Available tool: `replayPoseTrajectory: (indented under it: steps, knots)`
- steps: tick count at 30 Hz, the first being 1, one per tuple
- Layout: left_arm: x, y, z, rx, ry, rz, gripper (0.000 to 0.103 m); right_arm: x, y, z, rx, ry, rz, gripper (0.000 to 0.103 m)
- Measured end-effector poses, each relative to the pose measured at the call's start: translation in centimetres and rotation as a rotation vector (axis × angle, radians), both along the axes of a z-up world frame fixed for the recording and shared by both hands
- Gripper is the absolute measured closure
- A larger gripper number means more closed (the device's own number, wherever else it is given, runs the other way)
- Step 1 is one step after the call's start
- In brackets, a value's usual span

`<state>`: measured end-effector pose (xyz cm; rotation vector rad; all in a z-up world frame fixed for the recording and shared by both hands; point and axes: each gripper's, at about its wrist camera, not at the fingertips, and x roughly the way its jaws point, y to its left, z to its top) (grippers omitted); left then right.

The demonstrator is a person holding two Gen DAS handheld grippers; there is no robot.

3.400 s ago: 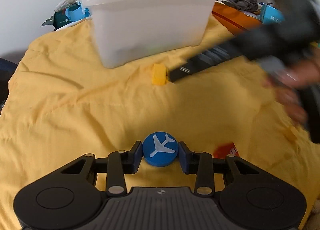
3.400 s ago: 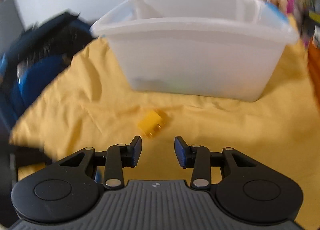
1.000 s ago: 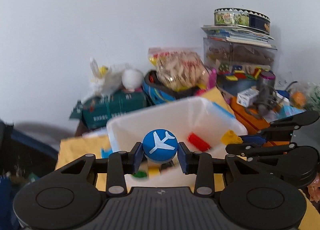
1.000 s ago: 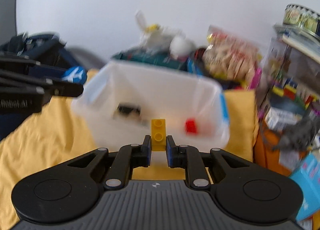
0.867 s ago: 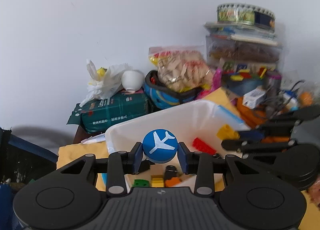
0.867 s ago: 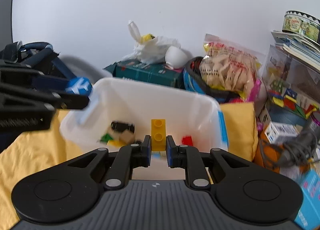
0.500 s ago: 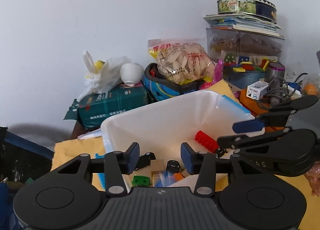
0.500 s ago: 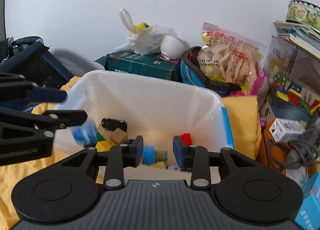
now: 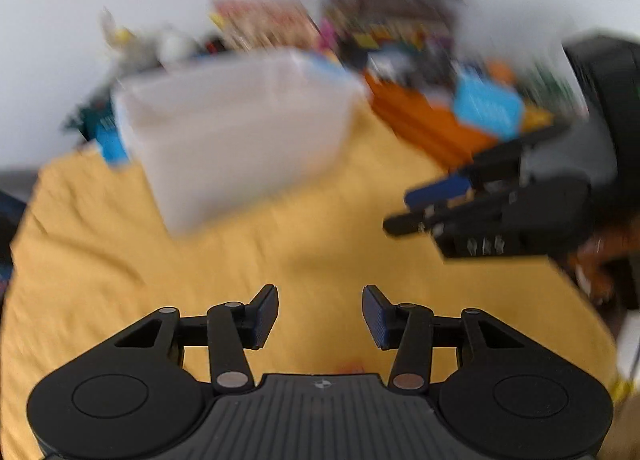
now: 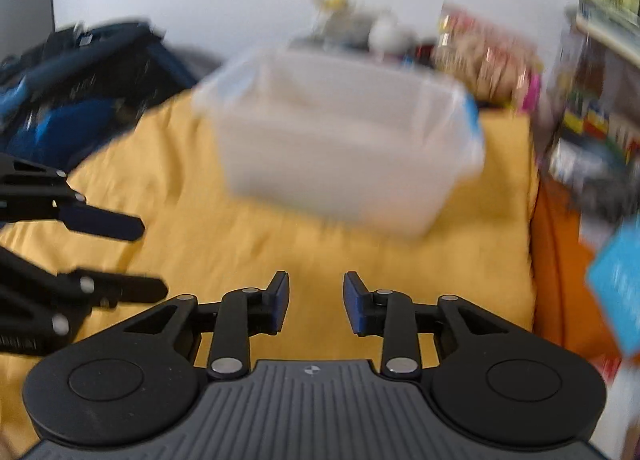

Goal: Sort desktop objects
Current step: 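Grasp the red face cube with the left tool while the right tool grasps a small yellow piece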

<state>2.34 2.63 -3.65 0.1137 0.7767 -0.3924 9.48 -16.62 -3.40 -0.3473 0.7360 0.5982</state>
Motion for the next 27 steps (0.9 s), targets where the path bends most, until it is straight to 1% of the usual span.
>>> replayPoseTrajectory:
  steps: [2, 3, 6, 8, 9, 10, 11, 12, 15, 17, 21, 24, 27]
  knots:
    - [-0.9, -0.5, -1.7, 0.011, 0.068, -0.014, 0.052, -1.8, -1.0, -1.6, -0.022, 0.043, 0.005, 0.071]
    - [-1.1, -0.6, -2.3, 0.013, 0.084, -0.016, 0.052, -2.4, -1.4, -2.1, -0.032, 0.061, 0.011, 0.071]
    - [-0.8, -0.9, -3.4, -0.002, 0.113, 0.0, 0.055, -4.6, -2.6, -3.0, -0.05, 0.076, 0.004, 0.07]
    - [-0.2, -1.0, -4.1, -0.025, 0.143, 0.018, 0.063, -5.6, -3.2, -3.3, -0.045, 0.095, -0.006, 0.07]
    - [0.1, -1.1, -4.6, -0.036, 0.153, 0.025, 0.063, -6.1, -3.4, -3.5, -0.042, 0.11, -0.006, 0.07]
    - [0.1, -1.3, -4.9, -0.027, 0.152, 0.028, 0.064, -6.4, -3.6, -3.7, -0.043, 0.121, -0.003, 0.07]
    - [0.2, -1.6, -5.2, -0.008, 0.152, 0.032, 0.075, -6.8, -3.6, -3.9, -0.048, 0.125, -0.001, 0.07]
    - [0.2, -1.8, -5.6, 0.007, 0.159, 0.038, 0.08, -7.1, -3.7, -4.1, -0.053, 0.127, 0.0, 0.07]
    - [-0.1, -1.7, -5.5, -0.006, 0.157, 0.068, 0.08, -8.3, -4.3, -4.0, -0.062, 0.11, 0.012, 0.07]
    - [-0.4, -1.7, -5.4, 0.003, 0.153, 0.078, 0.08, -8.7, -4.9, -3.9, -0.069, 0.086, 0.0, 0.07]
    - [-0.8, -1.9, -5.2, 0.019, 0.148, 0.086, 0.08, -8.1, -6.4, -3.9, -0.052, 0.082, -0.065, 0.07]
    - [-1.1, -1.8, -5.3, 0.026, 0.154, 0.094, 0.08, -7.3, -7.0, -4.4, -0.044, 0.115, -0.087, 0.068]
    - [-1.3, -1.9, -5.4, 0.041, 0.158, 0.091, 0.08, -7.1, -6.7, -4.9, -0.026, 0.157, -0.066, 0.068]
